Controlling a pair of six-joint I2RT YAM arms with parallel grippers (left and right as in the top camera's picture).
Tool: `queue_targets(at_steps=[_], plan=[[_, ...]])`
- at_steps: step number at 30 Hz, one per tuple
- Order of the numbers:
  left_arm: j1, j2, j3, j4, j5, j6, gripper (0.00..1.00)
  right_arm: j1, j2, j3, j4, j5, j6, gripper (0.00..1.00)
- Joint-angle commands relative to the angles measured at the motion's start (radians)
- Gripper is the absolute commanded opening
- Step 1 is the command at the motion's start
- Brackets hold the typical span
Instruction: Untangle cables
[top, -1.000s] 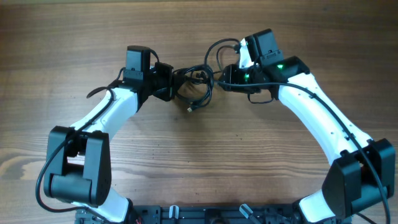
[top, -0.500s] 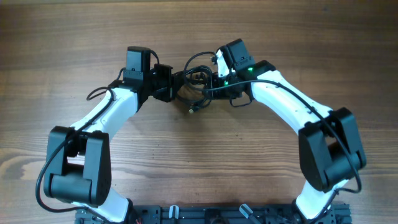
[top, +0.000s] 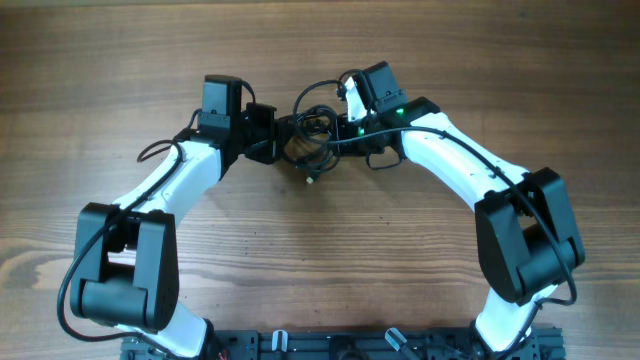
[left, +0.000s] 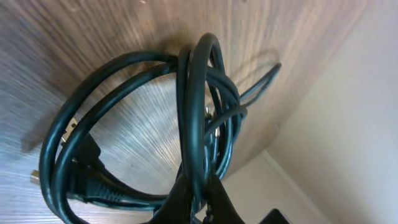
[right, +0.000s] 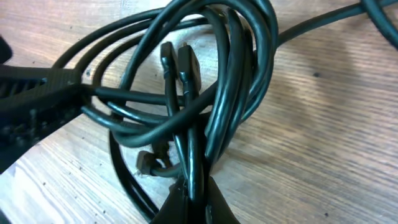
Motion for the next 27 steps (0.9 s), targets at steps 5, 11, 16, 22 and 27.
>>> queue_targets(at_steps=[5, 11, 16, 22, 27], plan=[[-0.005, -0.005, 0.003, -0.094, -0.183, -0.004, 0.04, -0.016, -0.187, 0.015, -0.081, -0.03, -0.041, 0.04], [-0.005, -0.005, 0.003, -0.142, -0.217, -0.001, 0.04, -0.082, -0.447, 0.015, -0.085, -0.031, -0.04, 0.04], [-0.005, -0.005, 0.003, -0.142, -0.221, 0.0, 0.04, -0.158, -0.595, 0.015, -0.086, -0.03, -0.001, 0.04], [-0.005, -0.005, 0.003, -0.05, -0.148, 0.183, 0.04, -0.17, -0.613, 0.015, -0.201, -0.031, 0.0, 0.04], [-0.004, -0.005, 0.003, 0.185, 0.148, 0.418, 0.04, -0.17, -0.576, 0.014, -0.282, -0.031, -0.003, 0.04]])
